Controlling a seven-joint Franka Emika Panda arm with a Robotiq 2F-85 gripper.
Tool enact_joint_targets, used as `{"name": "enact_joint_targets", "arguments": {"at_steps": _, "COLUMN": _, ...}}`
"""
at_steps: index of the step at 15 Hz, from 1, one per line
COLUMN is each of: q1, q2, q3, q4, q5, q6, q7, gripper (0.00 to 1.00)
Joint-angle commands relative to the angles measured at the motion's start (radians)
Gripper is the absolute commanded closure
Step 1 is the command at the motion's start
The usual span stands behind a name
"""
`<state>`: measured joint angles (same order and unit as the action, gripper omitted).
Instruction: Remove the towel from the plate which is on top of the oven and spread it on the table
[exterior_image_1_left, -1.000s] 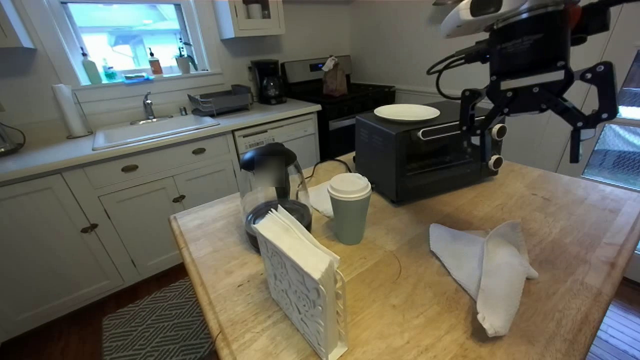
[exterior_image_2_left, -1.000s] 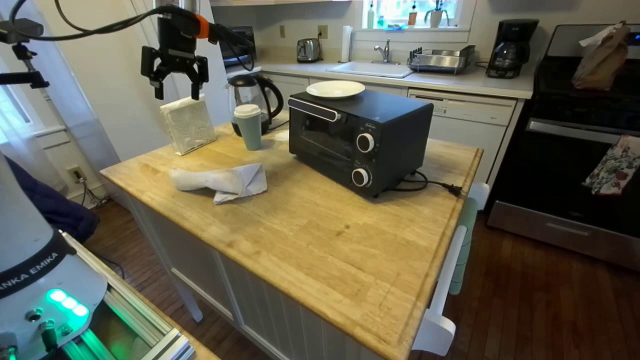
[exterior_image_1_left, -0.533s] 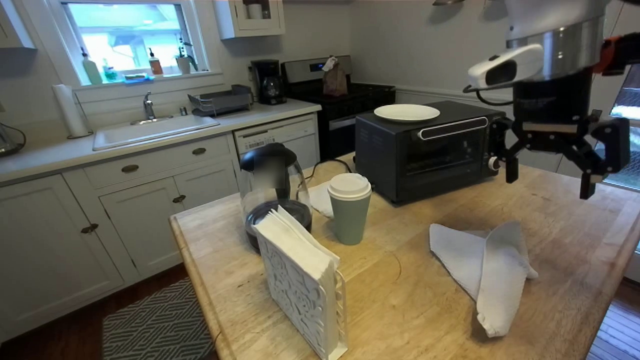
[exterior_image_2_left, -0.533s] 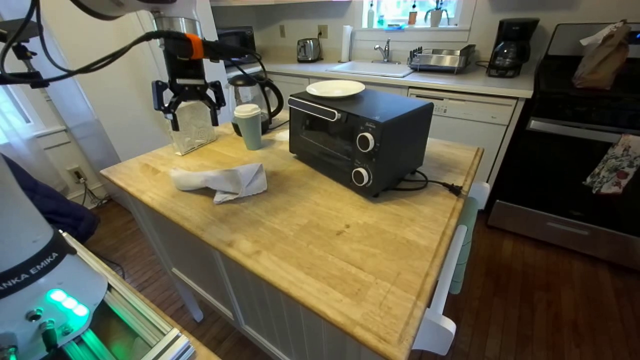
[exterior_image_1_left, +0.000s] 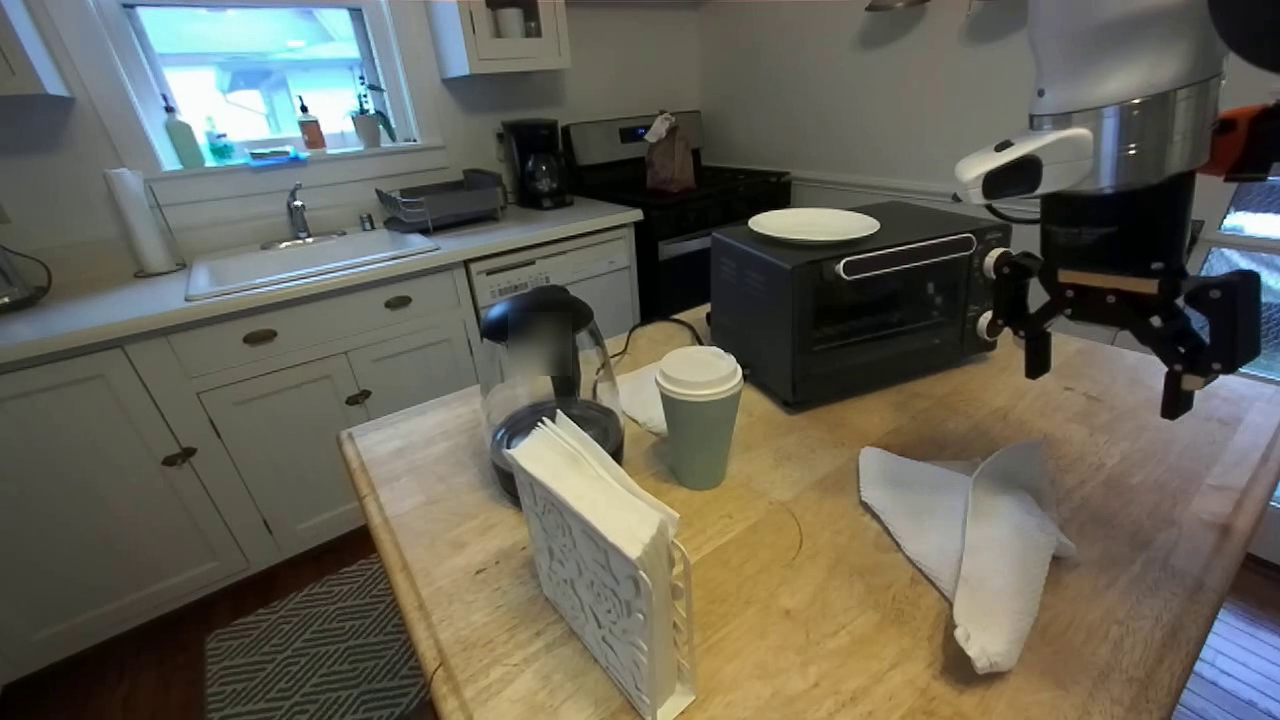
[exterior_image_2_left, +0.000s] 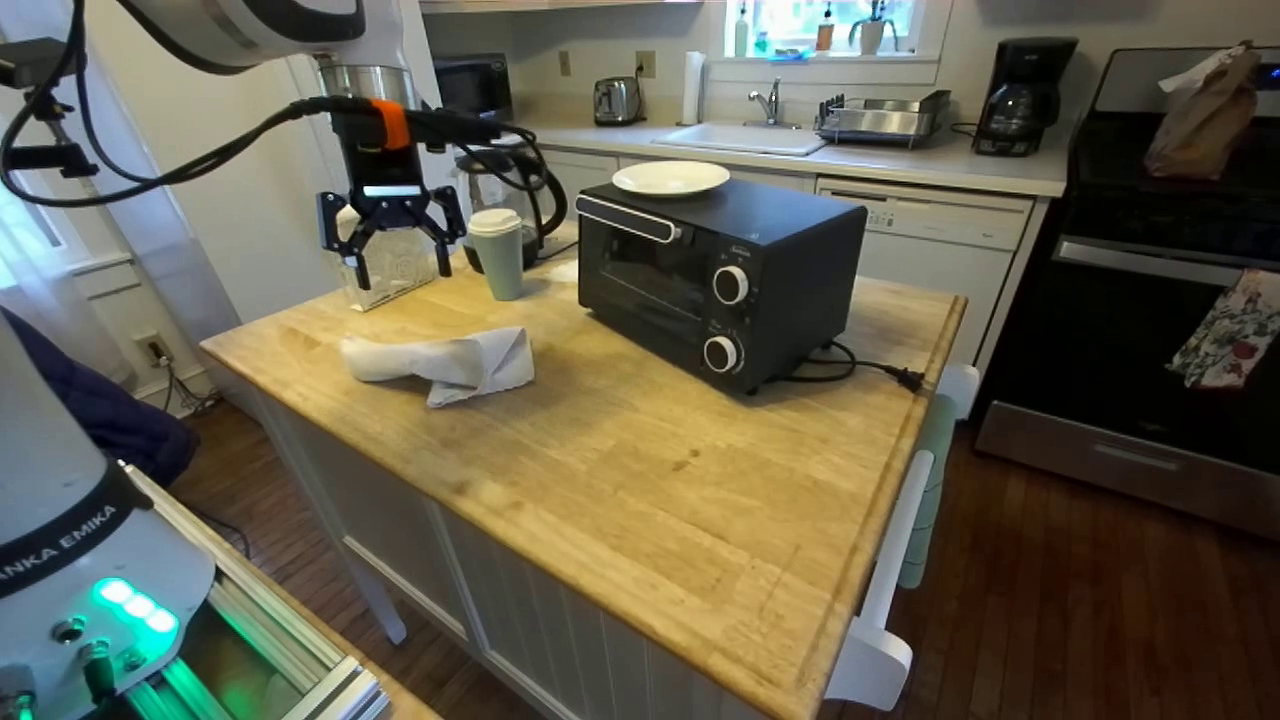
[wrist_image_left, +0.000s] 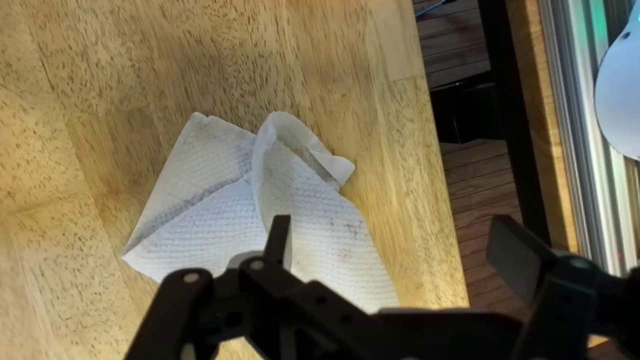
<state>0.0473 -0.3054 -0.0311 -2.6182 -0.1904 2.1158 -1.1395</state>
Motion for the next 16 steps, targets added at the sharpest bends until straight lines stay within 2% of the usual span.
{"name": "enact_joint_targets", "arguments": {"at_steps": 1, "q1": -0.076, "q2": 0.034, "q3": -0.076, "q4": -0.028, "q5": -0.078, "q6": 0.077, "q7": -0.012, "gripper": 0.0}}
{"name": "enact_joint_targets", "arguments": {"at_steps": 3, "q1": -0.123, "q2": 0.065, "q3": -0.123, "q4": -0.029, "q5": -0.117, "q6": 0.13, "q7": -0.028, "gripper": 0.0}}
{"name": "enact_joint_targets", "arguments": {"at_steps": 6, "q1": -0.178, "q2": 0.14, "q3": -0.169, "q4": -0.006, "q5": -0.149, "q6": 0.237, "q7": -0.013, "gripper": 0.12}}
{"name": "enact_joint_targets", "arguments": {"at_steps": 8, "q1": -0.2, "q2": 0.188, "q3": -0.181, "q4": 0.008, "q5": -0.159, "q6": 0.324, "q7": 0.005, "gripper": 0.11}}
{"name": "enact_joint_targets", "arguments": {"at_steps": 11, "q1": -0.212, "q2": 0.239, "q3": -0.183, "q4": 0.014, "q5": -0.137, "q6": 0.42, "q7": 0.006, "gripper": 0.06}}
{"name": "enact_joint_targets", "arguments": {"at_steps": 14, "q1": -0.196, "q2": 0.254, "q3": -0.166, "q4": 0.008, "q5": -0.098, "q6": 0.448, "q7": -0.008, "gripper": 0.0}}
{"name": "enact_joint_targets", "arguments": {"at_steps": 16, "q1": -0.205, "q2": 0.238, "q3": -0.169, "q4": -0.004, "q5": -0.12, "q6": 0.435, "q7": -0.008, "gripper": 0.0}}
